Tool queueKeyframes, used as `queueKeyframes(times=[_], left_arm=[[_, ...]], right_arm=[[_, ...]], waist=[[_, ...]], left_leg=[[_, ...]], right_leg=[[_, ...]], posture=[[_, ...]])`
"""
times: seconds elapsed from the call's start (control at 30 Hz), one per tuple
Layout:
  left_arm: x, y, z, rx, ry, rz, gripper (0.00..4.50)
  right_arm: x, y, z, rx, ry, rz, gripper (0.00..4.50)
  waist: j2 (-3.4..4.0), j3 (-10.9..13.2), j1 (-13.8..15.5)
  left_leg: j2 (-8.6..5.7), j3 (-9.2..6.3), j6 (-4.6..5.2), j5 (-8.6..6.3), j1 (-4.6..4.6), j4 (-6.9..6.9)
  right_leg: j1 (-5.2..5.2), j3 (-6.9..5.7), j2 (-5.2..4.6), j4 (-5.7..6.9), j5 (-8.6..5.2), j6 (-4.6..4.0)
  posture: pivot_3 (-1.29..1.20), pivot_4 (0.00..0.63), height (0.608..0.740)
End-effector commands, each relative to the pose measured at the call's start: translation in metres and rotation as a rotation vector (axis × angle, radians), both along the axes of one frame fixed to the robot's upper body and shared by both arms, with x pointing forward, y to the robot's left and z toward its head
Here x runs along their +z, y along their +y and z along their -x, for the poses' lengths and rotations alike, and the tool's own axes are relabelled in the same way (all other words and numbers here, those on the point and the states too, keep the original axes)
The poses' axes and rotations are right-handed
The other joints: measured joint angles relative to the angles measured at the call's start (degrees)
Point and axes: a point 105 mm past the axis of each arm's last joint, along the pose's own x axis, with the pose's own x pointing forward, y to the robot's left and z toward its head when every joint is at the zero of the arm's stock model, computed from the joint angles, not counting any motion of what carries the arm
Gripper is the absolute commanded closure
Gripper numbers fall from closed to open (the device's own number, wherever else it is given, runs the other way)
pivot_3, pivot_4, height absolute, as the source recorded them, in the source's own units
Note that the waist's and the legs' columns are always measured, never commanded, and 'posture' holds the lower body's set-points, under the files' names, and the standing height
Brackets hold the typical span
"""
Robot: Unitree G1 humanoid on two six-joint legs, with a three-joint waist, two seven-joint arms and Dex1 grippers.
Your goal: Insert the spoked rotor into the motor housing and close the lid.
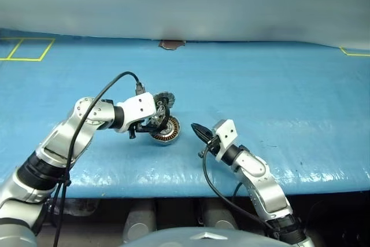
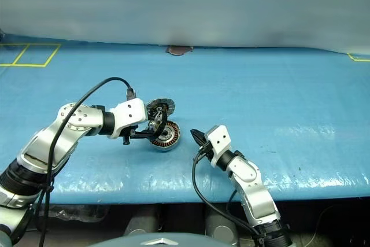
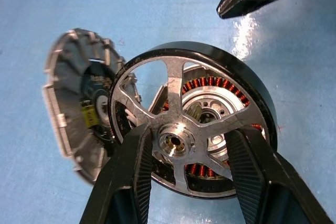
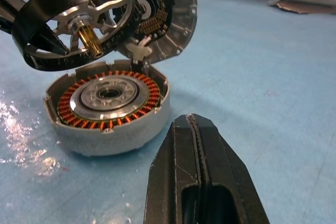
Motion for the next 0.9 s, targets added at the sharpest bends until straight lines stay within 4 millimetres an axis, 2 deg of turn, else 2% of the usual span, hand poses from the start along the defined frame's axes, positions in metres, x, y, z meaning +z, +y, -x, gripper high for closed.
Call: queueKeyframes(times=[0.03, 0.43, 0.9], left_arm=[[0.007, -0.006, -0.003, -0.049, -0.027, -0.022, 2.70], [0.000, -0.010, -0.007, -0.082, -0.006, -0.098, 2.70], [-0.008, -0.019, -0.007, -0.169, 0.004, -0.168, 2.70]], right_arm=[[-0.001, -0.005, 0.001, -0.005, -0.006, -0.018, 4.50], [-0.010, -0.008, 0.003, -0.013, 0.012, -0.037, 4.50], [-0.007, -0.002, 0.000, 0.008, 0.002, -0.055, 4.50]], waist=[[0.00, 0.0, 0.0], [0.00, 0.0, 0.0], [0.00, 0.0, 0.2]], left_leg=[[0.00, 0.00, 0.00, 0.00, 0.00, 0.00], [0.01, 0.13, 0.00, 0.00, -0.01, -0.01], [-0.04, 0.16, 0.00, 0.00, -0.01, 0.03]], right_leg=[[0.00, 0.03, 0.03, 0.00, 0.00, 0.00], [-0.06, 0.25, 0.09, 0.00, 0.00, 0.00], [-0.05, 0.40, 0.13, 0.00, 0.01, 0.03]], posture=[[0.00, 0.150, 0.740], [0.00, 0.150, 0.740], [0.00, 0.150, 0.740]])
